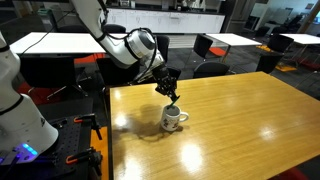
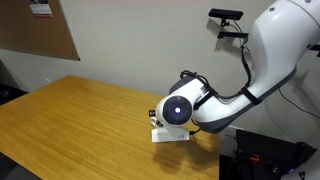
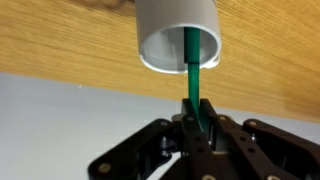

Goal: Take the pen from the white cup and put it on the table

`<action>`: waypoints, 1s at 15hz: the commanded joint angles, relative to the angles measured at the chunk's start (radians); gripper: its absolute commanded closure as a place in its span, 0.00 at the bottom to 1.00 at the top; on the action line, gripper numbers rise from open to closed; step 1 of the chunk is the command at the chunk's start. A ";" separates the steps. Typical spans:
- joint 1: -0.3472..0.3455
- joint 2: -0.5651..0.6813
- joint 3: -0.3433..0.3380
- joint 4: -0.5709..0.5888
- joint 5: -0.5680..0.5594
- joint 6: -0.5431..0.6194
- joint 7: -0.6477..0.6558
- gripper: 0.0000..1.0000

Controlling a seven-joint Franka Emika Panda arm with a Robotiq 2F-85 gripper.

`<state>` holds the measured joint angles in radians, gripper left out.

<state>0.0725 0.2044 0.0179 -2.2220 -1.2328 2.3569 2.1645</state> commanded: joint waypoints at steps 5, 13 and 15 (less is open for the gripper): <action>0.006 -0.158 0.014 -0.079 -0.032 -0.109 0.026 0.97; -0.003 -0.247 0.019 -0.116 -0.019 -0.315 0.049 0.97; -0.007 -0.257 0.017 -0.120 0.005 -0.363 0.018 0.97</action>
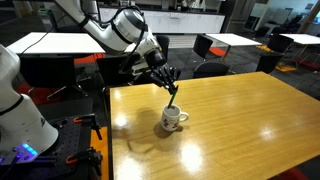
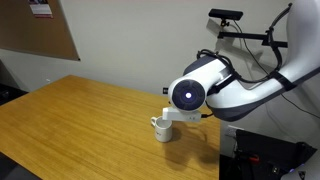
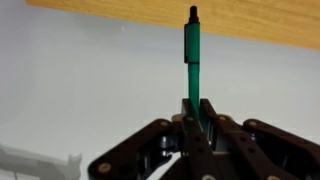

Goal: Take the pen from the white cup and put it on the table

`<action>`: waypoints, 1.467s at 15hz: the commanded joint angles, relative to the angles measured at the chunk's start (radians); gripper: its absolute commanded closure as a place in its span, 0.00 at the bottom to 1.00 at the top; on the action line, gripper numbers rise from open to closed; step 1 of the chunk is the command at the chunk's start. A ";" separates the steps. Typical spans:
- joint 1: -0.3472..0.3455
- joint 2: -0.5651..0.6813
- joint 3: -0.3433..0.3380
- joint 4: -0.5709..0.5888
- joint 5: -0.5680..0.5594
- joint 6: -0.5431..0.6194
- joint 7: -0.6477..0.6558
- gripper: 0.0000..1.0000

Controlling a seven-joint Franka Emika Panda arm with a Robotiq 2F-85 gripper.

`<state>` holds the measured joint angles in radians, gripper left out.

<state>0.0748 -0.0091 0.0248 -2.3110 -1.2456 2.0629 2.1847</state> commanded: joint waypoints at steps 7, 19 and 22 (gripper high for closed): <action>-0.042 -0.084 -0.017 -0.048 0.126 -0.017 -0.179 0.97; -0.101 -0.109 -0.081 -0.067 0.422 0.286 -0.755 0.97; -0.111 -0.114 -0.085 -0.069 0.548 0.303 -0.954 0.97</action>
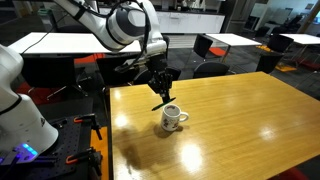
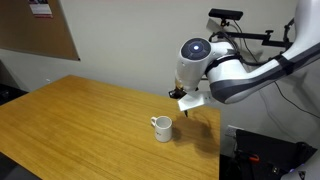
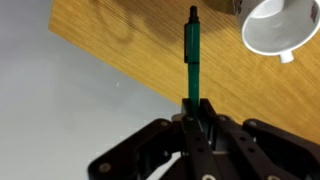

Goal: Take the pen from the white cup and put it on the table

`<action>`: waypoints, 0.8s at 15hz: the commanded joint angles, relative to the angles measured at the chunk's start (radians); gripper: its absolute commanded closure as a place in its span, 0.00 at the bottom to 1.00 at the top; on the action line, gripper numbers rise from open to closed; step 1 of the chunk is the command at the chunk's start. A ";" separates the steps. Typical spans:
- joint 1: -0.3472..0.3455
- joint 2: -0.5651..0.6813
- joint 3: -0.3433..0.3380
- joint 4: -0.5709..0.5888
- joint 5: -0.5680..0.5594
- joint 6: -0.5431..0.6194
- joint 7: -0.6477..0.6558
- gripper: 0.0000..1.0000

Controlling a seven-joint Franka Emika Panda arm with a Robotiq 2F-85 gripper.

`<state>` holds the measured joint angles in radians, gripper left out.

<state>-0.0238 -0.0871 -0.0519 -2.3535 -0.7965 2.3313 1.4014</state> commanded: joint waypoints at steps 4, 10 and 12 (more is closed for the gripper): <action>-0.006 -0.044 -0.023 -0.022 0.290 0.014 -0.462 0.97; -0.035 -0.058 -0.009 -0.005 0.492 -0.054 -0.885 0.97; -0.041 -0.066 -0.011 -0.004 0.540 -0.075 -1.014 0.97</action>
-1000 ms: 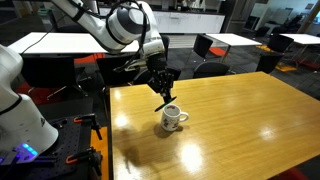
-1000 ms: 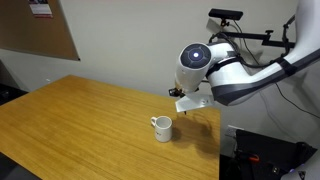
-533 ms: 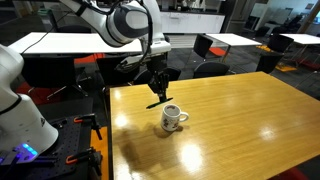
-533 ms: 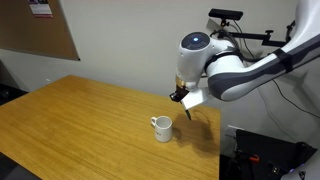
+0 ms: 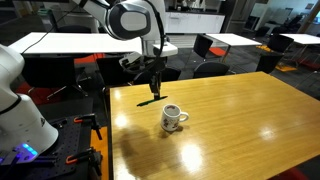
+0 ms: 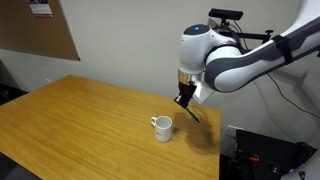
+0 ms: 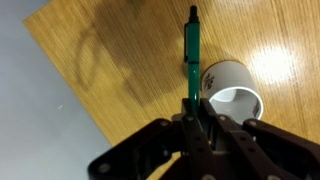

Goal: Take the pen from the white cup and put it on the table

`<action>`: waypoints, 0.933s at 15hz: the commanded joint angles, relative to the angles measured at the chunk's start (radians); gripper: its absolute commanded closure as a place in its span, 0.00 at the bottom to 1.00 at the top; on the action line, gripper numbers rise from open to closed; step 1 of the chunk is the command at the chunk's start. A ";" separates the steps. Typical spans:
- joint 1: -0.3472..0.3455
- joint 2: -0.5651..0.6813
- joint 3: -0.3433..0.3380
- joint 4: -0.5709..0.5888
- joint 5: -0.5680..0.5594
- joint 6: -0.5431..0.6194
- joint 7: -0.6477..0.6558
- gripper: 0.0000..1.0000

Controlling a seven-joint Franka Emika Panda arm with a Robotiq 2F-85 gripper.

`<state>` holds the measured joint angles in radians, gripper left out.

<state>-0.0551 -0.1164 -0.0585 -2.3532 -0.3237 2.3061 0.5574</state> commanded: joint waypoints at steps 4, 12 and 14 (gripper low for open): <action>-0.016 -0.040 -0.009 0.004 0.149 -0.066 -0.316 0.97; -0.023 -0.013 0.005 0.003 0.117 -0.032 -0.264 0.89; -0.028 -0.010 0.003 0.008 0.105 -0.027 -0.255 0.97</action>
<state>-0.0692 -0.1287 -0.0616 -2.3519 -0.2093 2.2768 0.2959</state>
